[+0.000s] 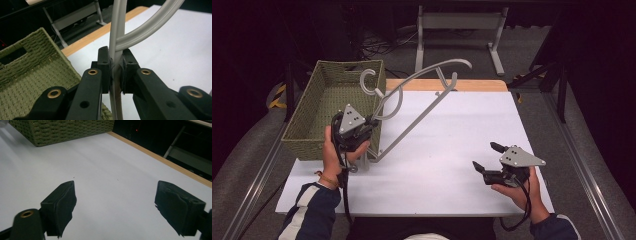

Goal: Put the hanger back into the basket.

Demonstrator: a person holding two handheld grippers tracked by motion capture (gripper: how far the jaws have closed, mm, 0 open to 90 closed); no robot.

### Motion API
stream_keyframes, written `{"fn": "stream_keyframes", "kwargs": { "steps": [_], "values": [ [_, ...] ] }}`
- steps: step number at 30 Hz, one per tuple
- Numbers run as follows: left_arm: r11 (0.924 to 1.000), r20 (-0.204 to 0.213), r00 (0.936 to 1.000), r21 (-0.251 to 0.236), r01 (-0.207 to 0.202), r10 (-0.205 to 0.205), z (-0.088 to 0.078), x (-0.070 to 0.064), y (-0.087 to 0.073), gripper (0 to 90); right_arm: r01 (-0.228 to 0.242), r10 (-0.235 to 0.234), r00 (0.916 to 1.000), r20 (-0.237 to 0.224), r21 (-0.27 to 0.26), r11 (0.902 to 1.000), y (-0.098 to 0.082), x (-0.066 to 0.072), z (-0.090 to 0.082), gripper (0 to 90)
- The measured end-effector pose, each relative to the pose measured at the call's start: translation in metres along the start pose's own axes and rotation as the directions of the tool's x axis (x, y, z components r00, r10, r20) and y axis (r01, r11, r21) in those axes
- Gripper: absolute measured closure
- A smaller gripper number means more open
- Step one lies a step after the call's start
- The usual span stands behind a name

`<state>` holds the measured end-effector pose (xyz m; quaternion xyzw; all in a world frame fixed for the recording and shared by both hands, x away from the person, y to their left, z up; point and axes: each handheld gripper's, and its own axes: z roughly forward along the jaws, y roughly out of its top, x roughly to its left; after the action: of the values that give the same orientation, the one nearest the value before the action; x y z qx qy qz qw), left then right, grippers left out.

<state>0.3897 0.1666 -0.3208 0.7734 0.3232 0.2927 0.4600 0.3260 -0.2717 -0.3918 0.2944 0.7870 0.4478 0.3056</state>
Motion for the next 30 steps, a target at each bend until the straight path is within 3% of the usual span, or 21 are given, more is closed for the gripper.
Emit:
{"fn": "stream_keyframes", "kwargs": {
  "steps": [4,10,16,18,21,24,26,28,30],
  "values": [
    [1.0000,-0.006,1.0000,0.008,-0.003,0.003,-0.005,0.007,0.009,81.5,0.007,-0.007,0.9999,0.010,0.004,1.0000,-0.003,0.001,0.002,15.9],
    [1.0000,-0.051,0.9987,0.005,0.008,-0.007,-0.014,0.029,0.024,81.4,0.010,-0.010,0.9998,0.015,-0.018,0.9998,-0.002,0.002,0.001,15.2],
    [0.9999,-0.116,0.9932,0.012,0.005,-0.004,-0.021,0.061,0.034,81.4,0.007,-0.007,0.9998,0.018,0.012,0.9999,-0.004,0.001,0.005,15.1],
    [0.9997,-0.155,0.9878,0.021,-0.016,0.019,-0.023,0.071,0.037,81.5,0.000,-0.001,0.9999,0.016,0.024,0.9997,-0.004,0.001,0.007,15.1],
    [0.9995,-0.179,0.9837,0.029,-0.012,0.017,-0.025,0.086,0.041,81.4,-0.002,0.001,0.9999,0.015,0.031,0.9995,-0.004,0.001,0.009,15.2],
    [0.9983,-0.211,0.9767,0.051,-0.028,0.038,-0.025,0.099,0.041,81.5,0.008,-0.009,0.9998,0.020,0.047,0.9989,-0.004,0.002,0.010,15.3],
    [0.9983,-0.214,0.9762,0.054,-0.022,0.033,-0.024,0.104,0.040,81.4,0.002,-0.003,0.9997,0.026,0.051,0.9987,-0.003,0.002,0.011,15.5],
    [0.9976,-0.223,0.9747,0.070,-0.004,0.020,-0.019,0.118,0.033,81.4,-0.006,0.004,0.9997,0.024,0.052,0.9986,-0.004,0.001,0.011,15.6],
    [0.9970,-0.214,0.9768,0.077,0.007,0.010,-0.016,0.126,0.029,81.4,0.000,-0.001,0.9998,0.019,0.060,0.9982,-0.004,0.002,0.012,15.6]
  ]
}}
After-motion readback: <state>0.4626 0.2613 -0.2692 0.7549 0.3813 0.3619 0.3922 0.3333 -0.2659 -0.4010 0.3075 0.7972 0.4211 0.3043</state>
